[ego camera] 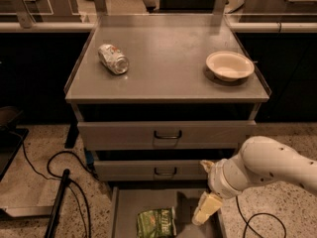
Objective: Pick green jalapeno chip bag from bottom drawer and place on counter
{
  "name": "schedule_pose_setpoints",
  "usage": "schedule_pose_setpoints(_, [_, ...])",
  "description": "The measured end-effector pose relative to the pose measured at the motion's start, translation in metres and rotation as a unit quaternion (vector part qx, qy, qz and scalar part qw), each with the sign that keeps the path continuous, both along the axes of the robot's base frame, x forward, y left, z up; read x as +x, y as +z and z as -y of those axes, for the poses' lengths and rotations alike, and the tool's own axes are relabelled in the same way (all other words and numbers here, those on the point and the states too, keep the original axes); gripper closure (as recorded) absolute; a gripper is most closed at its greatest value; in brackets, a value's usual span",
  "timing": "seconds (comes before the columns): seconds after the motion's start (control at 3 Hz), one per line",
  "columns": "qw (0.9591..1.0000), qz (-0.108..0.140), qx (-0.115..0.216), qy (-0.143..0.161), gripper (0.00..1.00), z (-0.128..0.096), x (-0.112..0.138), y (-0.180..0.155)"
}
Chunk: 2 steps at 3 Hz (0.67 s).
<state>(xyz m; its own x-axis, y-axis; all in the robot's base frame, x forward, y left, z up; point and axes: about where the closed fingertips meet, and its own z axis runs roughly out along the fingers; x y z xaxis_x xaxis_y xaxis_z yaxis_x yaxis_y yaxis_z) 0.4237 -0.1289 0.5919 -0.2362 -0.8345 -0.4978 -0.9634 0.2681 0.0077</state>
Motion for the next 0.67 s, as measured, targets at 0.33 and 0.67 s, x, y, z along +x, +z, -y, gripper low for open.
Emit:
schedule_pose_setpoints(0.33, [1.0000,0.000,0.000,0.000,0.00,0.000,0.000,0.001])
schedule_pose_setpoints(0.67, [0.9999,-0.005,0.013,0.005,0.00,-0.007,-0.004,-0.011])
